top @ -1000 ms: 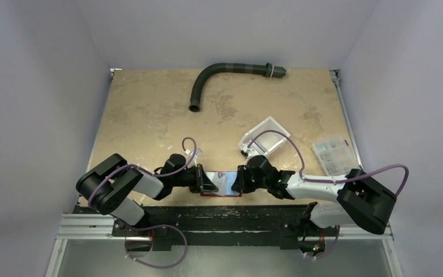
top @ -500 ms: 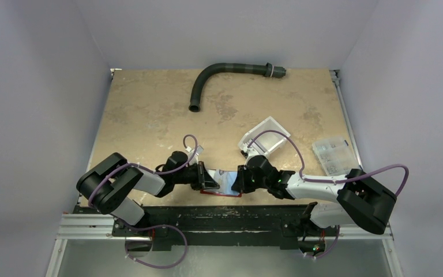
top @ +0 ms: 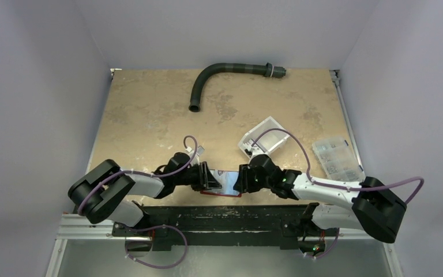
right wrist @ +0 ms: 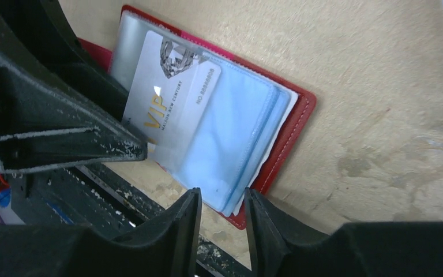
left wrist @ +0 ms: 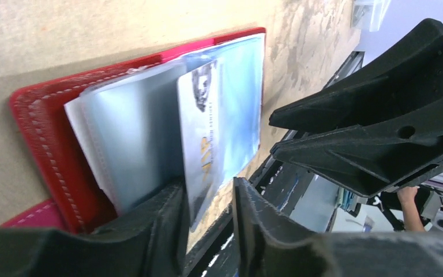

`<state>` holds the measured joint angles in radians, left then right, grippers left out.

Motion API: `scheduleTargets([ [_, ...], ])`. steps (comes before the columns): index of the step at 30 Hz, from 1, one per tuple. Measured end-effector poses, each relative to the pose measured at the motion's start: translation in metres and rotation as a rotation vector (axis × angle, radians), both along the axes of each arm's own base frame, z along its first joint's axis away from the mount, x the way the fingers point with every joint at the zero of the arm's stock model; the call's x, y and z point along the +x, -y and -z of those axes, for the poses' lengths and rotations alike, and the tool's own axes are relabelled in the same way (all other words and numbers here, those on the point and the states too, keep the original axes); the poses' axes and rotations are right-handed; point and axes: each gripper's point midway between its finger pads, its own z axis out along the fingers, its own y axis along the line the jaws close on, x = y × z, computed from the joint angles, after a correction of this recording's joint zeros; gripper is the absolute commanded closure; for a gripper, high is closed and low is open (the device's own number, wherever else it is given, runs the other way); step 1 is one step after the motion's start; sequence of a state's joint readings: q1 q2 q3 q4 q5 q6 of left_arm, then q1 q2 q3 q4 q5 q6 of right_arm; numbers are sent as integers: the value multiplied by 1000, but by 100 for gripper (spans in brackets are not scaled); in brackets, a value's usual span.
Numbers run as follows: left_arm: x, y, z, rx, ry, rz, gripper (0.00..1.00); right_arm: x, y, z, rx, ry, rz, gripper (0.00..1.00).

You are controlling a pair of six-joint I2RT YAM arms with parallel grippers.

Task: Put the credit cards into the card holder
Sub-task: Insert the credit card into the card holder.

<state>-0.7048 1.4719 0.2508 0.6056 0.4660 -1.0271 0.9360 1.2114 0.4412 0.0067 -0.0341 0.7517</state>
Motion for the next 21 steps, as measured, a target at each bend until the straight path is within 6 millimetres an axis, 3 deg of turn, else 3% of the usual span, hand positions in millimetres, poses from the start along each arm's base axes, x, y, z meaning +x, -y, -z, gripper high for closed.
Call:
scheduleTargets([
  [3,3,3,-8,22,38,5,39,1,6,-6,-11,8,22,54],
  [8,14,6,-18,92,98,-12,22,7,11,-4,-36,4,51,58],
  [14,15,12,-20,193,138,-10,20,9,13,11,-65,-31,68,69],
  [21,13,29,-14,335,232,-3,24,12,5,15,-37,-48,74,79],
])
